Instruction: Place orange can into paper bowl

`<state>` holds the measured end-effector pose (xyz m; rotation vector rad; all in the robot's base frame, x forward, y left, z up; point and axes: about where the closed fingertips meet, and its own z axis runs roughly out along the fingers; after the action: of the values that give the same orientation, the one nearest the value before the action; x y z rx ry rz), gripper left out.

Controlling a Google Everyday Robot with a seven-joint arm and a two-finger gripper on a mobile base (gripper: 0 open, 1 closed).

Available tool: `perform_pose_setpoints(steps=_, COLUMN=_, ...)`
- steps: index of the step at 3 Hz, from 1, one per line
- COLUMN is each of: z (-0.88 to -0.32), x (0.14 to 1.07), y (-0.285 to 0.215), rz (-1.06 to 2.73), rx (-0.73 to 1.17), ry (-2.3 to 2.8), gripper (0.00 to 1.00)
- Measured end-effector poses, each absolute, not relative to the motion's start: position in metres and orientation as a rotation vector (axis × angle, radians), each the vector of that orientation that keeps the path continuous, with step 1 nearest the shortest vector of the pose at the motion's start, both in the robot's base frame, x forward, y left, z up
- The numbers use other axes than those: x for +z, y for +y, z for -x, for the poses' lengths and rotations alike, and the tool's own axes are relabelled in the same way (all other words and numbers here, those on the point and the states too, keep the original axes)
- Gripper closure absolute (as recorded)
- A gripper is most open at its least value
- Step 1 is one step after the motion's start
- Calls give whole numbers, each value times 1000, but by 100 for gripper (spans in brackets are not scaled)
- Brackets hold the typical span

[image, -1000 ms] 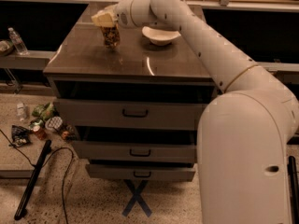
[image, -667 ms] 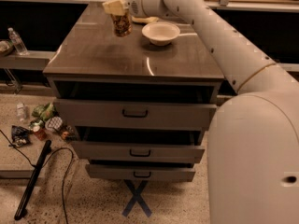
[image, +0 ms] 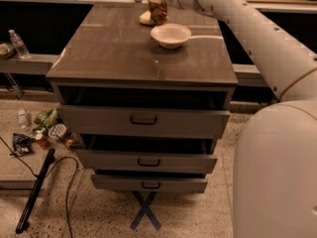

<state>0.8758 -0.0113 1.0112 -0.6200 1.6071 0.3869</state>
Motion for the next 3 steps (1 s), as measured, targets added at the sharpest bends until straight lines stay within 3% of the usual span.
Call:
perform_pose_setpoints(steps=1, z=-900, x=974, y=-58, rz=513, rx=345, ry=1688, gripper=100)
perform_pose_setpoints(steps=2, z=-908, x=956, y=-70, rz=482, rx=340, ry=1725, gripper=100)
perform_pose_setpoints(steps=3, z=-913, x=940, y=-67, rz=475, rx=355, ry=1761, gripper=82)
